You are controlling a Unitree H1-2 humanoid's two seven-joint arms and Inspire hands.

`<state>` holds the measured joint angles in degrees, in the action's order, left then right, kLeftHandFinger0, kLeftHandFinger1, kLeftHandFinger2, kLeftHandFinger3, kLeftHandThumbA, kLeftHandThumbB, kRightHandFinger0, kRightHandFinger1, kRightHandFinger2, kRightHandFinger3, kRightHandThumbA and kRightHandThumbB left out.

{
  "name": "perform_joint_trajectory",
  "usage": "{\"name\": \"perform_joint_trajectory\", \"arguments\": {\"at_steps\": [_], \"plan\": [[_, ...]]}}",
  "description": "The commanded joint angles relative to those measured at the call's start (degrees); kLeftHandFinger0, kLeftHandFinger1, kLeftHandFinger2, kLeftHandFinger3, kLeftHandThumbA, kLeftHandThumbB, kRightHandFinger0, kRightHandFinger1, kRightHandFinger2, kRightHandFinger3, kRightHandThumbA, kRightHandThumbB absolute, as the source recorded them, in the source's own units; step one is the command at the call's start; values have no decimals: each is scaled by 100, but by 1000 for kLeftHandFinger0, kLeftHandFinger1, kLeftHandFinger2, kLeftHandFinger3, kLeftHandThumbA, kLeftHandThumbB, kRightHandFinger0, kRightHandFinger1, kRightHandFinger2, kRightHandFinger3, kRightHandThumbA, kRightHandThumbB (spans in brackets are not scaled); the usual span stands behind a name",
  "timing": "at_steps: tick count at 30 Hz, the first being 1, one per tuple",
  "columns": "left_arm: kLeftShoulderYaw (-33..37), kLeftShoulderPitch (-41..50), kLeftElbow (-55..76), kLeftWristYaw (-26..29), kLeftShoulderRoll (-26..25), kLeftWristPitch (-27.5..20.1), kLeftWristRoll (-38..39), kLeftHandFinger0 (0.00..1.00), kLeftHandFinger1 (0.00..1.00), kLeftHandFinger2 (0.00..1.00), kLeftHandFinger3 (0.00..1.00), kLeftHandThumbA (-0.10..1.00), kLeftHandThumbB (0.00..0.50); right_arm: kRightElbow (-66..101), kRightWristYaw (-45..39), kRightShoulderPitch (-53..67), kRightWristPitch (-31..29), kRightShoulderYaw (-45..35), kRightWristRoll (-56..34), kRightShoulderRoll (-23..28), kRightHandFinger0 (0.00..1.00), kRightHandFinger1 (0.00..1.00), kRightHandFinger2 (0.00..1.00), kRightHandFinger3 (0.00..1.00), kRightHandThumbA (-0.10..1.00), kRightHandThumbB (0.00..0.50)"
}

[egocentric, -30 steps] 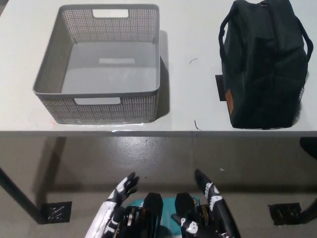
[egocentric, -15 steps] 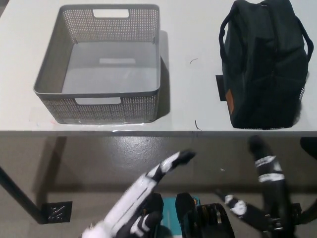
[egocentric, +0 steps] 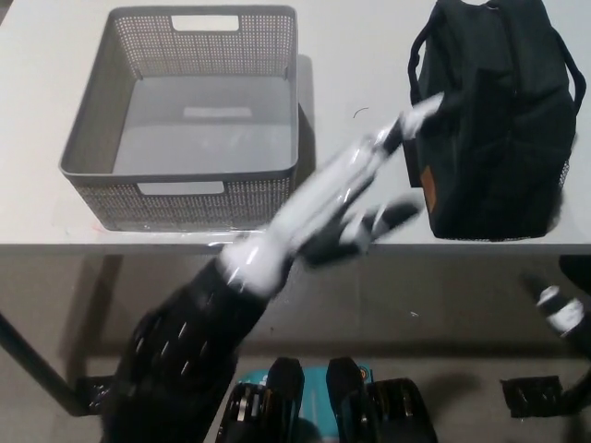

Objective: Use both hands to pick up a lunch bag on the right hand side and place it into a container on the left hand side

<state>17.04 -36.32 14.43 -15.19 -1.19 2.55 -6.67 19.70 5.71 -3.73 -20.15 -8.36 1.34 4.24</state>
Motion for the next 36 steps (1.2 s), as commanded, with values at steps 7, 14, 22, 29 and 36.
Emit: {"name": "perform_joint_trajectory", "arguments": {"at_steps": [7,14,22,29,36], "plan": [[-343,-1074,-1196,422,790,539,-151,1000,1000,1000,1000,1000,399,-341,225,-843,399,-730,-697,288,1000,1000,1000,1000,1000,171],[-1718,-1262,-1753,980,1694,1466,1042,1000,1000,1000,1000,1000,441,-1357,151,-1575,522,-1168,-1246,707,1000,1000,1000,1000,1000,169],[-2244,-1391,-2574,1282,1845,759,1022,1000,1000,1000,1000,1000,387,-2093,30,-1917,284,-1104,-1224,806,1000,1000,1000,1000,1000,183],[-2253,-1370,-3012,1685,1868,251,765,1000,1000,1000,1000,1000,381,-2318,-45,-1969,231,-998,-1288,706,1000,1000,1000,1000,1000,167],[-1799,-1090,-3334,1779,1813,270,380,1000,1000,1000,1000,1000,434,-2524,-57,-2092,152,-856,-1281,624,1000,1000,1000,1000,1000,187]]}}
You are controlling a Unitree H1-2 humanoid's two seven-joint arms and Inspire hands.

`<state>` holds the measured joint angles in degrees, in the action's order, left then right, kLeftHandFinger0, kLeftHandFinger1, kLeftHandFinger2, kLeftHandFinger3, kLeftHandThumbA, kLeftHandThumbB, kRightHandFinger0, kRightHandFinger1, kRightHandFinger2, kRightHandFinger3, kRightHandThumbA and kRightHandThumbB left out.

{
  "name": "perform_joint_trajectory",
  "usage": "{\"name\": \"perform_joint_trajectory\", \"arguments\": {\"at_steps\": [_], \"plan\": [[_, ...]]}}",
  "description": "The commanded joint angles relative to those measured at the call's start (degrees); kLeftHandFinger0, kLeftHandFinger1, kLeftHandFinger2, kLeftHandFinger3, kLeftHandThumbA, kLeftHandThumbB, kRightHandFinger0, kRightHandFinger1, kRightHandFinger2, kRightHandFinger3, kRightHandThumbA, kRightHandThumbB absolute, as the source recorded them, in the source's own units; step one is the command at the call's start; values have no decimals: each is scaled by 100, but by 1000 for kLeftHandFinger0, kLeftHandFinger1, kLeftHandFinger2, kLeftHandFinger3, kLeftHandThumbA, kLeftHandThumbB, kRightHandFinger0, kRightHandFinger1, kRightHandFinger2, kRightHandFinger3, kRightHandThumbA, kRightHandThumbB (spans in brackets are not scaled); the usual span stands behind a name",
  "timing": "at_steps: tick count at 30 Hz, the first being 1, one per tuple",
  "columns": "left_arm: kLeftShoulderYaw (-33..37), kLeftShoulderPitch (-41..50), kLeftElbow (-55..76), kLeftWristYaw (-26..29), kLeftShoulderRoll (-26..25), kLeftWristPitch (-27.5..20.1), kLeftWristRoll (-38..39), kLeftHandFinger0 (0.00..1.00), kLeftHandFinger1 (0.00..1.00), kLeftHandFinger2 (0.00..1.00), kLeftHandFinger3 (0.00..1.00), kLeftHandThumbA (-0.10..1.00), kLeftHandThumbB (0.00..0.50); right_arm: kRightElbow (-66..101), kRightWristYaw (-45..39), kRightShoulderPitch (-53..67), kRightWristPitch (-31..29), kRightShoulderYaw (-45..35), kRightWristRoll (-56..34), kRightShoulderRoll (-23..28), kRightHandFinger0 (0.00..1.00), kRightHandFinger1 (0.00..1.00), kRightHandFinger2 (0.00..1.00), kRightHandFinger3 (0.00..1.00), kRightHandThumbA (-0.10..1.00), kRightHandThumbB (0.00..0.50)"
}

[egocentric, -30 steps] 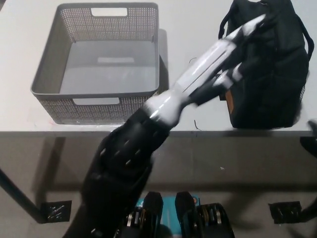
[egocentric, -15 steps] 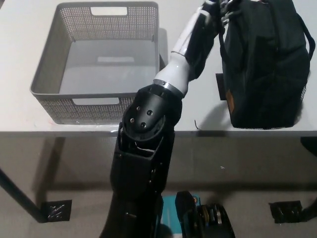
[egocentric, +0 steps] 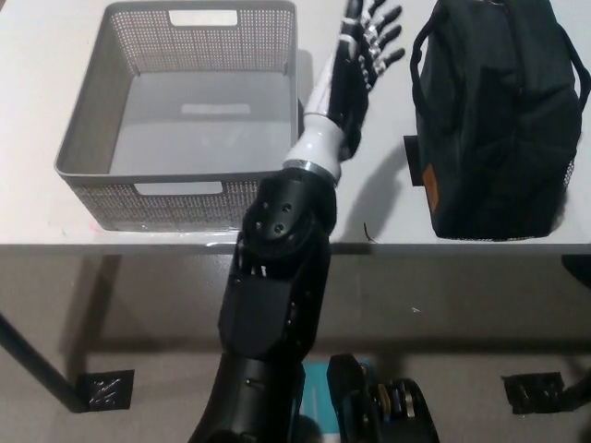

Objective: Use both hands to pick up a lunch bag on the right hand side and place it into a container on the left hand side

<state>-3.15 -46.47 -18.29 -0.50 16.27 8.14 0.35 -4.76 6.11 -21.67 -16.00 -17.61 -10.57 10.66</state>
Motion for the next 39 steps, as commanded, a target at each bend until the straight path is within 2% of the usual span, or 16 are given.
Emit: {"name": "perform_joint_trajectory", "arguments": {"at_steps": [1,4,6,8,9,12,14,16,21,26,29,31,35,39], "plan": [[305,-39,-207,291,34,-392,-366,1000,1000,1000,1000,1000,401,-244,-115,-352,-329,89,-101,-25,1000,1000,1000,1000,1000,212],[411,50,-522,160,10,-586,-245,1000,1000,1000,1000,1000,394,-640,-115,-447,-462,136,-84,-72,1000,1000,1000,1000,1000,214],[465,-17,-887,127,-38,-647,-247,1000,1000,1000,1000,1000,415,-836,-111,-509,-327,153,-105,-78,1000,1000,1000,1000,1000,198],[504,-77,-1218,107,-79,-828,-249,1000,1000,1000,1000,1000,368,-1043,-195,-584,-296,151,-257,-92,1000,1000,1000,1000,1000,162],[507,-100,-1304,112,-89,-866,-246,1000,1000,1000,1000,1000,366,-1113,-220,-617,-317,153,-285,-91,1000,1000,1000,1000,1000,159],[517,-234,-1771,59,-135,-698,-197,1000,1000,1000,1000,1000,397,-1522,-275,-816,-448,137,-381,-129,1000,1000,1000,1000,1000,142],[521,-314,-1993,54,-151,-750,-167,1000,1000,1000,1000,1000,428,-1617,-300,-903,-459,143,-412,-145,1000,1000,1000,1000,1000,124],[527,-401,-2199,72,-180,-853,-172,1000,1000,1000,1000,1000,442,-1643,-341,-990,-428,144,-493,-174,1000,1000,1000,1000,1000,98],[476,-410,-2237,82,-216,-844,-96,1000,1000,1000,1000,1000,455,-1654,-421,-1033,-398,157,-545,-201,1000,1000,1000,1000,1000,89],[476,-395,-2333,98,-301,-1029,-118,1000,1000,1000,1000,1000,428,-1538,-456,-917,-331,140,-624,-244,1000,1000,1000,1000,1000,119],[492,-234,-2224,126,-271,-924,-126,1000,1000,1000,1000,1000,431,-1327,-494,-722,-224,159,-657,-253,1000,1000,1000,1000,1000,141],[499,-213,-2286,190,-282,-999,-171,1000,1000,1000,1000,1000,409,-1308,-561,-659,-211,164,-737,-268,1000,1000,1000,1000,1000,145],[462,-320,-2497,248,-335,-906,-166,1000,1000,1000,1000,1000,434,-1441,-731,-632,-289,216,-810,-267,1000,1000,1000,1000,1000,165],[458,-399,-2666,448,-359,-941,-256,1000,1000,1000,1000,1000,423,-1450,-834,-571,-211,230,-972,-337,1000,1000,1000,1000,1000,193]]}}
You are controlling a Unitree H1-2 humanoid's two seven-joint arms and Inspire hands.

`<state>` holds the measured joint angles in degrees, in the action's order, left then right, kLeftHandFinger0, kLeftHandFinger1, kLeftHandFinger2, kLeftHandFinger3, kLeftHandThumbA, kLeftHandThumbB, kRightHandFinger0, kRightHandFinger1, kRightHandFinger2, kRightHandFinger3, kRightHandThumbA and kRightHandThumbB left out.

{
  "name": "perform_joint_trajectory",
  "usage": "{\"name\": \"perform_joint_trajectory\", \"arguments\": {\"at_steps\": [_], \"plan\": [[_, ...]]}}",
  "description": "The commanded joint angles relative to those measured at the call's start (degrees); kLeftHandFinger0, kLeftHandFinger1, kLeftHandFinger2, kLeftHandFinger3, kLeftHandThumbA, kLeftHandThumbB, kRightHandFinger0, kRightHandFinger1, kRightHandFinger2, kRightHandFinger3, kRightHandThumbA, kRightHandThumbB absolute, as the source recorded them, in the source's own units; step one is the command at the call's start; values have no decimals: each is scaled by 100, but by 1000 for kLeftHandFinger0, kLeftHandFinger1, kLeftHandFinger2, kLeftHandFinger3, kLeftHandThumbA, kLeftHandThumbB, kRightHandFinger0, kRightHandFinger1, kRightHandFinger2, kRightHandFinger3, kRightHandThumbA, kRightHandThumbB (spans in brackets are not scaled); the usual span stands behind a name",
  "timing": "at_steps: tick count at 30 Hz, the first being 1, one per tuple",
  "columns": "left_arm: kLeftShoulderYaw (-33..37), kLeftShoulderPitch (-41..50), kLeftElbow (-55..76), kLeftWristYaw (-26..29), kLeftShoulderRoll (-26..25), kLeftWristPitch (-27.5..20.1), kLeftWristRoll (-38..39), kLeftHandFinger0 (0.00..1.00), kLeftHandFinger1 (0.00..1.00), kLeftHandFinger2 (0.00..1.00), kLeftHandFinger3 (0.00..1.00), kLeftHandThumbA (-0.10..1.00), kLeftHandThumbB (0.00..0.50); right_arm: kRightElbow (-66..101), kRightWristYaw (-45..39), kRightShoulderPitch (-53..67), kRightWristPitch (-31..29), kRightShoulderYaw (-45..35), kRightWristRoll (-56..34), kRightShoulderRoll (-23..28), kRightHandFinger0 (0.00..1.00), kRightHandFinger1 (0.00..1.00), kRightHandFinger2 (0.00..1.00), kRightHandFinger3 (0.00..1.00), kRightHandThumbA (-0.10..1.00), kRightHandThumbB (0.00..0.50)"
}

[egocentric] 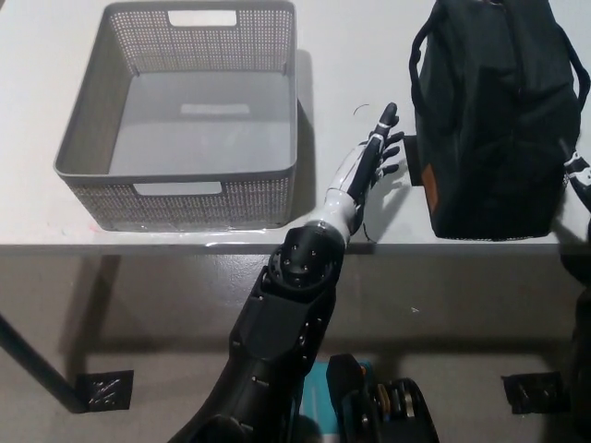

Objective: Use both hands to pick up a lunch bag on the right hand side and place it into a container on the left hand side

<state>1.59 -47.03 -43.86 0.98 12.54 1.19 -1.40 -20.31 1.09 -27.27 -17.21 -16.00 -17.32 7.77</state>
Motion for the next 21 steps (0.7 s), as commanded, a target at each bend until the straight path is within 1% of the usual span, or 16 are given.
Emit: {"name": "perform_joint_trajectory", "arguments": {"at_steps": [1,5,6,7,8,10,12,13,14,15,16,17,20,21], "plan": [[-21,-389,-134,314,8,-250,-79,1000,1000,1000,1000,1000,420,94,-363,-29,-65,73,-335,-47,1000,1000,1000,1000,1000,196],[61,-506,-95,370,-19,-208,-174,1000,1000,1000,1000,1000,408,70,-478,-109,13,97,-488,-80,1000,1000,1000,1000,1000,196],[64,-535,-47,359,-35,-125,-173,1000,1000,1000,1000,1000,410,39,-492,-157,31,106,-512,-102,1000,1000,1000,1000,1000,201],[58,-605,-91,363,-35,-94,-160,1000,1000,1000,1000,1000,407,37,-497,-202,57,117,-525,-116,1000,1000,1000,1000,1000,190],[76,-651,-135,365,-36,-107,-174,1000,1000,1000,1000,1000,407,38,-494,-227,71,121,-531,-121,1000,1000,1000,1000,1000,192],[131,-726,-173,387,-12,-7,-227,1000,1000,1000,1000,1000,424,10,-539,-293,134,100,-656,-143,1000,1000,1000,1000,1000,195],[136,-926,-441,438,-24,-125,-238,1000,1000,1000,1000,1000,425,-114,-558,-455,154,80,-736,-170,1000,1000,1000,1000,1000,192],[121,-1048,-543,430,-68,-180,-228,1000,1000,1000,1000,1000,412,-214,-556,-581,133,80,-745,-189,1000,1000,1000,1000,1000,184],[107,-1219,-749,461,-91,-340,-228,1000,1000,1000,1000,1000,392,-396,-587,-759,125,97,-744,-185,1000,1000,1000,1000,1000,177],[106,-1196,-744,476,-77,-352,-231,1000,1000,1000,1000,1000,391,-376,-596,-738,143,103,-739,-182,1000,1000,1000,1000,1000,177],[72,-1275,-871,523,-36,-380,-202,1000,1000,1000,1000,1000,408,-518,-623,-834,209,114,-753,-186,1000,1000,1000,1000,1000,148],[57,-1345,-967,564,-7,-402,-195,1000,1000,1000,1000,1000,419,-652,-656,-936,305,126,-778,-187,1000,1000,1000,1000,1000,152],[100,-1429,-1104,557,18,-549,-228,1000,1000,1000,1000,1000,414,-967,-695,-1135,480,142,-828,-229,1000,1000,1000,1000,1000,156],[119,-1470,-1186,560,46,-623,-240,1000,1000,1000,1000,1000,401,-1207,-736,-1286,480,125,-889,-296,1000,1000,1000,1000,1000,145]]}}
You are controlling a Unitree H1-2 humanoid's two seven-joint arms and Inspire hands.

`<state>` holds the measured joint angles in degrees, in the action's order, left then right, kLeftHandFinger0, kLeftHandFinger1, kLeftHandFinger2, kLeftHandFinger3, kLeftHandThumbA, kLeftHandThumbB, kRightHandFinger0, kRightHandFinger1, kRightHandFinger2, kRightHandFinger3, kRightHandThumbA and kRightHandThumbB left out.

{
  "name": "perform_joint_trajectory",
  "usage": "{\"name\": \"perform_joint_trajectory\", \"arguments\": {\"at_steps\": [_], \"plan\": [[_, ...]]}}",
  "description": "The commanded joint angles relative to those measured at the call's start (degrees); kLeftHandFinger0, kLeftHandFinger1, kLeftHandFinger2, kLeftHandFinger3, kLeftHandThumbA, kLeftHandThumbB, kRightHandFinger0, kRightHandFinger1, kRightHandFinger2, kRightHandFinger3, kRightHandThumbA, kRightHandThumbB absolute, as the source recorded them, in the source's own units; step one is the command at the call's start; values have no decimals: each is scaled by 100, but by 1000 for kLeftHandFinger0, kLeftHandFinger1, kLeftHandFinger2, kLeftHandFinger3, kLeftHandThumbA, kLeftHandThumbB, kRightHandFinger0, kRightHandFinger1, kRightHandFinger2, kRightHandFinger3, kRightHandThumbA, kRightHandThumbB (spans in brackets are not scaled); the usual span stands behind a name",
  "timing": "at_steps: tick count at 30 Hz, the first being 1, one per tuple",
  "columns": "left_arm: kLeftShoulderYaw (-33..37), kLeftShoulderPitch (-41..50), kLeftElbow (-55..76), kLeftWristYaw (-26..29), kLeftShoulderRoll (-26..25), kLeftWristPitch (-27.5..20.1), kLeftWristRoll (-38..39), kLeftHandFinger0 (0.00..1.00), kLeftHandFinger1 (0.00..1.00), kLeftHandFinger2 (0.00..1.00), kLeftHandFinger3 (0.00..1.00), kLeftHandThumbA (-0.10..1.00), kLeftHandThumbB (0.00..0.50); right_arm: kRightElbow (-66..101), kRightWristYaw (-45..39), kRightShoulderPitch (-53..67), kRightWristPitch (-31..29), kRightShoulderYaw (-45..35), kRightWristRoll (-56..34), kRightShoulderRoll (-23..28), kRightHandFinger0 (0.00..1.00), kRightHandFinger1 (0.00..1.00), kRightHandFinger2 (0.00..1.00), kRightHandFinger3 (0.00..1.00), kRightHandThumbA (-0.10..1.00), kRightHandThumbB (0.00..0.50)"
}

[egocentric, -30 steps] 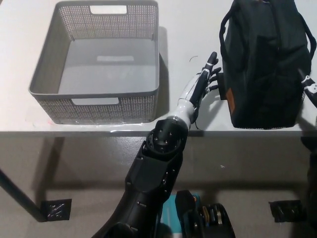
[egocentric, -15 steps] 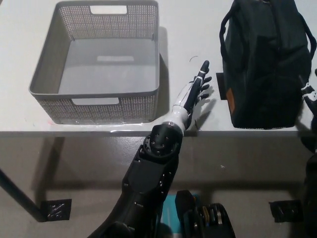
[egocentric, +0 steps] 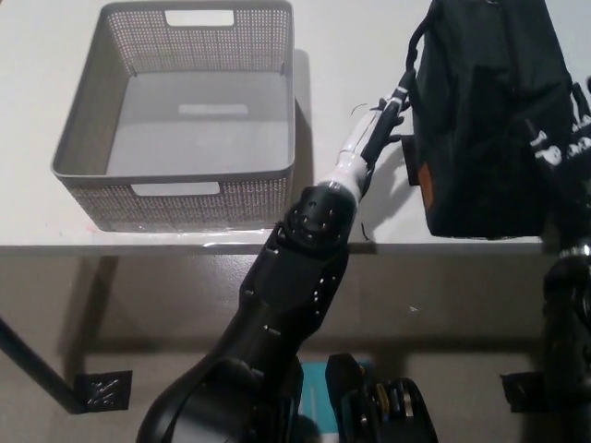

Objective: Use both hands to pick up a lunch bag on the right hand side and place it into a container on the left hand side

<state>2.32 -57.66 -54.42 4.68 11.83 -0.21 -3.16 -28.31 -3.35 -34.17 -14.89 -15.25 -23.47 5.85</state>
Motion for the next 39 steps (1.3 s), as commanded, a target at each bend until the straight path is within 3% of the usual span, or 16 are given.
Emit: {"name": "perform_joint_trajectory", "arguments": {"at_steps": [1,5,9,10,12,20,25,28,30,35,39], "plan": [[75,-434,-179,182,119,-498,-92,1000,1000,1000,1000,1000,400,-523,-314,-672,223,44,-292,-137,1000,1000,1000,1000,1000,146],[246,-518,-407,116,103,-437,-222,1000,1000,1000,1000,1000,381,-913,-526,-895,157,116,-311,-304,1000,1000,1000,1000,1000,123],[412,-575,-625,63,62,-519,-327,1000,1000,1000,1000,1000,374,-621,-539,-671,459,77,-638,-736,1000,1000,1000,1000,1000,150],[471,-555,-657,72,75,-555,-354,1000,1000,1000,1000,1000,347,-553,-549,-573,516,47,-776,-906,1000,1000,1000,1000,1000,137],[615,-700,-837,131,91,-577,-481,1000,1000,1000,1000,1000,323,-685,-618,-654,502,33,-884,-1073,1000,1000,1000,1000,1000,163],[938,-373,-302,-190,151,-11,-538,1000,1000,1000,1000,1000,308,-75,-390,-290,571,595,-274,-1132,1000,1000,1000,1000,1000,79],[1034,-61,104,-198,202,186,-549,1000,1000,1000,1000,1000,264,220,-252,-33,644,722,-216,-1151,1000,1000,1000,1000,1000,97],[965,-71,263,-245,153,352,-440,1000,1000,1000,1000,1000,305,313,81,-109,835,791,-46,-1158,1000,1000,1000,1000,1000,137],[925,-116,309,-242,76,390,-420,1000,1000,1000,1000,1000,293,341,304,-232,1030,852,61,-1163,1000,1000,1000,1000,1000,161],[822,-282,340,-351,-113,348,-343,1000,1000,1000,1000,1000,308,294,669,-565,1215,847,151,-1284,1000,1000,1000,1000,1000,164],[761,-503,458,-423,-188,581,-314,1000,1000,1000,1000,1000,284,244,630,-840,1150,791,79,-1273,1000,1000,1000,1000,1000,140]]}}
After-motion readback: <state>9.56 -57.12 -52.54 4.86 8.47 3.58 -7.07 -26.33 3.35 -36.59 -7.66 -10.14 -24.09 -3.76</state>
